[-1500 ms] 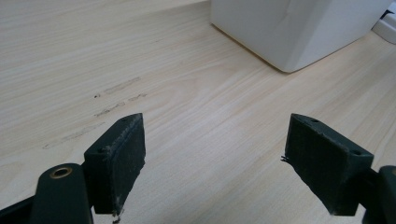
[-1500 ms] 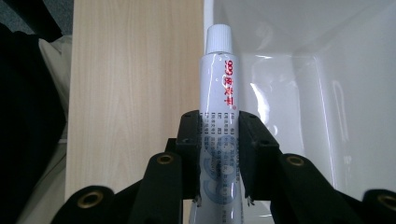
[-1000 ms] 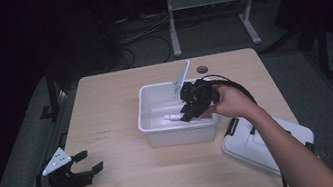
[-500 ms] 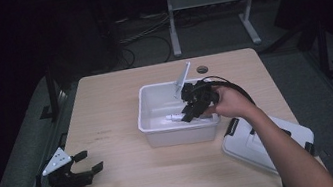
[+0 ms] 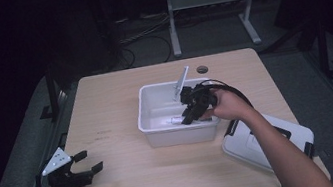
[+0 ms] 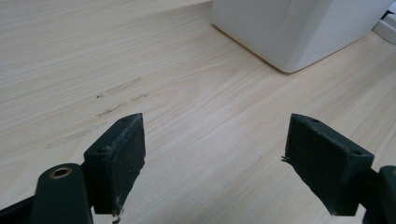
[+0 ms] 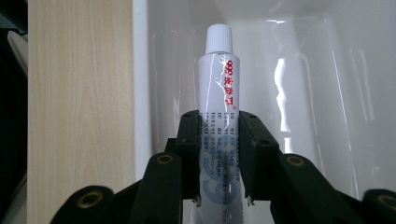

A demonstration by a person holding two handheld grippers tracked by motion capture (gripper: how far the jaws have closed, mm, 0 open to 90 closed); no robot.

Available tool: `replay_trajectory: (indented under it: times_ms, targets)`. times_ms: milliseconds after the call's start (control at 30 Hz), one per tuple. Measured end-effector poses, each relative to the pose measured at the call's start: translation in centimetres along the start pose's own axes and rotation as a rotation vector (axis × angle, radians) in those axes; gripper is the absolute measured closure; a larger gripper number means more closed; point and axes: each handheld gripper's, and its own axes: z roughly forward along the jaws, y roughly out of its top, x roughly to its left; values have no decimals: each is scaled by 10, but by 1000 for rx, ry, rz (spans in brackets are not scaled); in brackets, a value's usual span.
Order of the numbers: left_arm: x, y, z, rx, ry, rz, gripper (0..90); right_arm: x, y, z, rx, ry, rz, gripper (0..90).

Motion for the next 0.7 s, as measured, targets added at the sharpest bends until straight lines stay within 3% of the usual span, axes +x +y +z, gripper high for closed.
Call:
replay_trajectory:
  times_ms: [700]
  targets:
    - [0,1,0,0,-2,3,195,-5,-1,17,29,9,12,713]
